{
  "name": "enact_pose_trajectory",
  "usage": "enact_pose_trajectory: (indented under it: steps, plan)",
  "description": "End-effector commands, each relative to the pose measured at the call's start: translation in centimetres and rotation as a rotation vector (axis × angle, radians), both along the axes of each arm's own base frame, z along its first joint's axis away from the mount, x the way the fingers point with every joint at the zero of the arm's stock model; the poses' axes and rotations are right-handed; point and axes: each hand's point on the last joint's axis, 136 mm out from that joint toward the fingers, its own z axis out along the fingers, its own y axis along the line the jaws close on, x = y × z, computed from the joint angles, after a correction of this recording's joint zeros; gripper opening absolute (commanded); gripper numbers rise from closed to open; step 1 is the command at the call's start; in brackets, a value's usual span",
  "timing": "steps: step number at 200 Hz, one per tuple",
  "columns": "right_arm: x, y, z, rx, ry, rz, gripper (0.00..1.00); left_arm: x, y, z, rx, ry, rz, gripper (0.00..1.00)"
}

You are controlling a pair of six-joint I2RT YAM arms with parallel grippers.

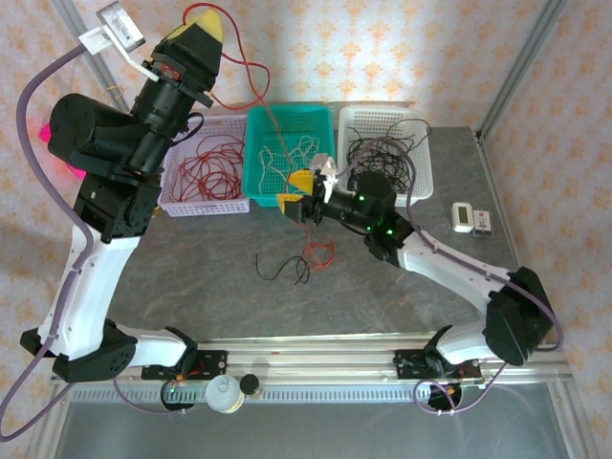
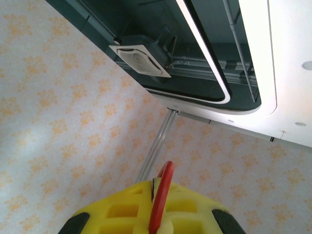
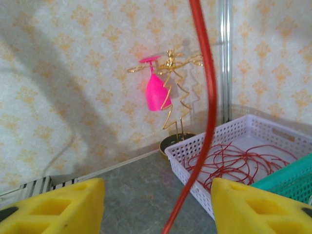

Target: Untangle the cables

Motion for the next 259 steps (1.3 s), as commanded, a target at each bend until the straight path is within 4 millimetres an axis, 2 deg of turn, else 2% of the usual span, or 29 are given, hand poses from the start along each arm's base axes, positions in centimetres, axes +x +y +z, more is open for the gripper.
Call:
enact_pose_trajectory:
  steps: [1,25,46,59,78,86,98,113,128,145,164,174,179,188,193,206,231,259]
  plan:
    - [-0.1,1.2,0.5,0.013,0.012,0.104,0.5,-2.2,0.6,1.2,-0.026,-0.043,-0.027,0.0]
    - [0.0,2.2,-0.7,-0.028,0.067,0.165,0.31,-2.2,0.7,0.6,-0.02,-0.028,-0.019,0.0]
    - [0.9,1.9,-0.8,-0.03,0.073,0.122,0.11,-2.3,1.1,0.0,-0.022,-0.014,-0.009,0.0]
    - [2.6,0.9,0.4,0.012,0.091,0.022,0.0,-2.5,1.4,-0.5,-0.019,-0.001,0.004,0.0]
    - [4.6,-1.4,4.0,0.125,0.116,-0.082,0.0,-2.7,2.3,-2.1,-0.021,0.042,0.039,0.0]
    - [5.2,-2.1,5.5,0.14,0.111,-0.131,0.0,-2.6,2.7,-3.5,-0.017,0.078,0.062,0.0]
    - [5.4,-2.9,7.7,0.126,0.064,-0.176,0.0,-2.5,3.7,-5.8,-0.012,0.145,0.106,0.08]
    - [5.2,-3.5,9.4,0.091,0.017,-0.199,0.0,-2.4,5.2,-10.0,-0.012,0.255,0.169,0.18]
    - [4.8,-3.7,9.6,0.036,0.0,-0.206,0.0,-2.9,6.6,-14.7,0.001,0.35,0.222,0.28]
    - [4.7,-4.3,9.0,-0.015,0.009,-0.229,0.0,-3.6,6.7,-20.6,0.074,0.438,0.221,0.51]
    - [4.0,-4.8,8.5,-0.033,0.03,-0.23,0.0,-3.9,4.4,-27.1,0.179,0.541,0.111,0.77]
    - [3.6,-4.8,8.3,-0.04,0.037,-0.214,0.0,-4.0,2.8,-30.2,0.21,0.598,0.019,0.81]
    - [3.3,-4.7,8.3,-0.048,0.037,-0.203,0.0,-4.0,2.1,-31.6,0.229,0.623,-0.017,0.84]
    - [3.0,-4.7,8.2,-0.068,0.04,-0.189,0.0,-3.9,1.1,-33.5,0.257,0.661,-0.065,0.98]
    - [3.0,-4.6,8.0,-0.084,0.042,-0.186,0.0,-3.9,0.6,-34.3,0.274,0.676,-0.088,0.99]
    - [2.9,-4.7,7.8,-0.122,0.039,-0.183,0.0,-3.8,-0.5,-35.1,0.303,0.679,-0.133,0.99]
    - [2.9,-4.9,7.7,-0.149,0.037,-0.192,0.0,-3.8,-2.8,-34.3,0.343,0.595,-0.24,0.99]
    - [3.5,-4.7,7.9,-0.153,0.096,-0.207,0.0,-3.1,-5.8,-35.1,0.428,0.583,-0.355,0.99]
